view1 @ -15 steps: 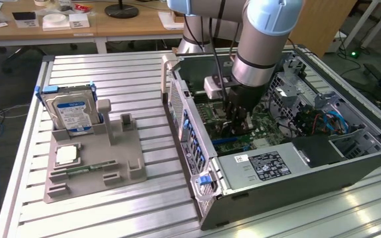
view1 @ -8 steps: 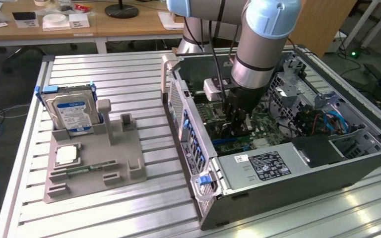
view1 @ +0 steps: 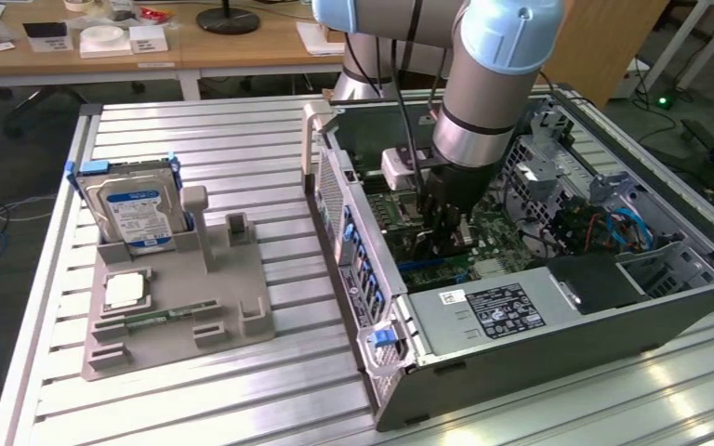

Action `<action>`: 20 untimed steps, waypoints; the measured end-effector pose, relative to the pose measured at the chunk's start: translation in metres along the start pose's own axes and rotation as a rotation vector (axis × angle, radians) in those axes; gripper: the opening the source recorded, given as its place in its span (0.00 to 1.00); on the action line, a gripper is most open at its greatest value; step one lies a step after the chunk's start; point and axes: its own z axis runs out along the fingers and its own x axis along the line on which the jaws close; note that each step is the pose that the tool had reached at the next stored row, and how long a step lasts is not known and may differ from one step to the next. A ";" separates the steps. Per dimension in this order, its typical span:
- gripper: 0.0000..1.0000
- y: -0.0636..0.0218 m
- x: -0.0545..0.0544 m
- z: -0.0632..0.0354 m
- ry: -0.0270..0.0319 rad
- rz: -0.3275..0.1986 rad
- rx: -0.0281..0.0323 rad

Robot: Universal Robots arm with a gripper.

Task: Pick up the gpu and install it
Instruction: 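Insert the gpu into the slot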

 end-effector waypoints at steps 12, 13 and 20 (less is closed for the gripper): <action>0.28 0.0000 -0.002 0.0021 0.0002 0.002 0.0000; 0.28 0.0004 -0.002 0.0022 0.0003 0.002 0.0000; 0.28 0.0026 -0.002 0.0051 0.0001 0.001 0.0001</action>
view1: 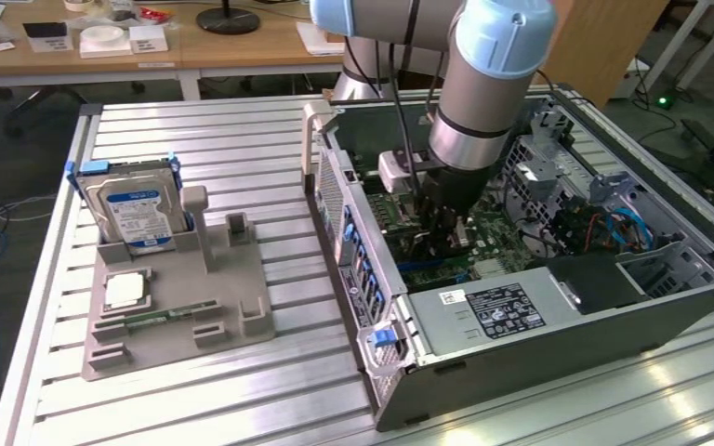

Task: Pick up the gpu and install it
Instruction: 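Insert the gpu into the slot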

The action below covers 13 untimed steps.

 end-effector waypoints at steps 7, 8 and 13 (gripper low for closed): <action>0.28 0.0002 0.000 0.0063 0.0006 0.000 -0.0003; 0.28 0.0003 0.000 0.0071 0.0007 0.000 -0.0004; 0.28 0.0003 0.000 0.0080 0.0000 0.000 -0.0001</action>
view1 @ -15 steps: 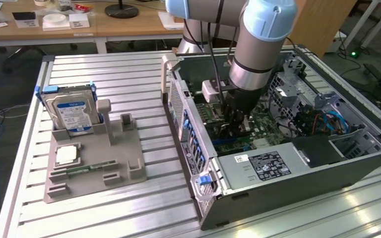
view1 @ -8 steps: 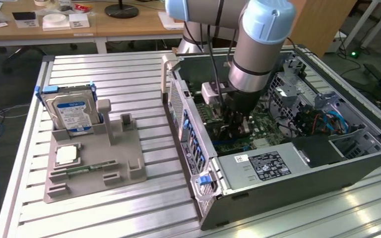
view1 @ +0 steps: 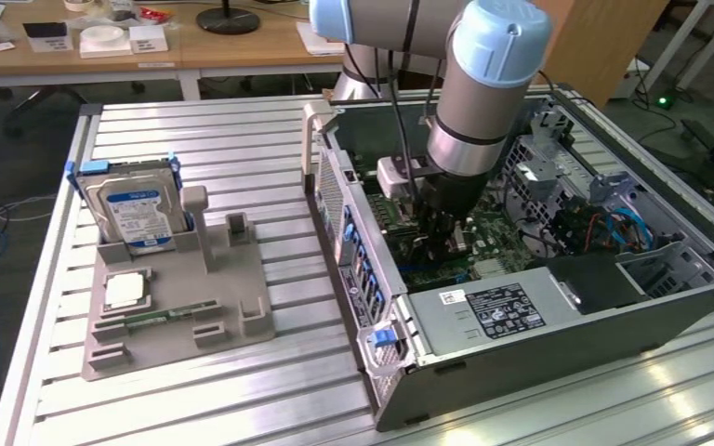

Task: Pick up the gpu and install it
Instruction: 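Insert the gpu into the slot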

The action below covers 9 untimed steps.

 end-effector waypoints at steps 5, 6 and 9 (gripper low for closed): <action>0.28 0.0000 0.000 0.0028 -0.0002 0.000 0.0004; 0.28 0.0001 0.000 0.0044 0.0003 0.000 -0.0003; 0.28 0.0001 0.000 0.0054 0.0002 0.000 -0.0001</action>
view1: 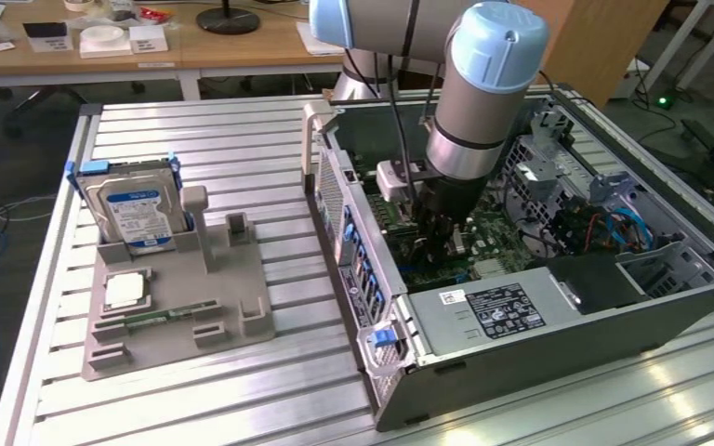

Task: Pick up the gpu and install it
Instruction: 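Insert the gpu into the slot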

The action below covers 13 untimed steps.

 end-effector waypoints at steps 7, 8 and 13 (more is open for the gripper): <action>0.28 -0.0001 0.000 -0.0008 -0.0013 0.000 0.0005; 0.29 -0.0001 0.000 -0.0018 -0.0021 0.000 0.0006; 0.36 -0.0002 0.000 -0.0090 -0.0006 0.000 0.0023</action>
